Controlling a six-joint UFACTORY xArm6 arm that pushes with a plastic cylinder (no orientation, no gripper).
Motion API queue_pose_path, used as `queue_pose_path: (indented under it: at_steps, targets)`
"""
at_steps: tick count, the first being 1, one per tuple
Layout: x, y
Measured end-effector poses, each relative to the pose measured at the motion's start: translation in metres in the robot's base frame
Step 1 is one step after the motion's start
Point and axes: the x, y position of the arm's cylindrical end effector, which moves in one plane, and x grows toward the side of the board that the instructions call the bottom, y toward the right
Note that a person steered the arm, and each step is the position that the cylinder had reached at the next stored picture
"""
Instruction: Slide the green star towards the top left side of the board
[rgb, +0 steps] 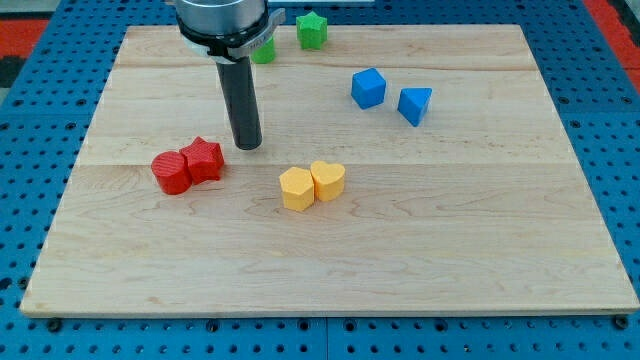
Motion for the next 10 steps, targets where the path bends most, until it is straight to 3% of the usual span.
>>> queue_pose_path:
  at_steps: [3,4,5,7,8,9,10]
  targets:
    - [-0.004,0.019]
    - [-0.078,0.017]
    - [-0.107,0.047]
    - [-0.163,0.181]
    - [-0.221,0.185]
    - [-0.221,0.178]
    - [-0.22,0.102]
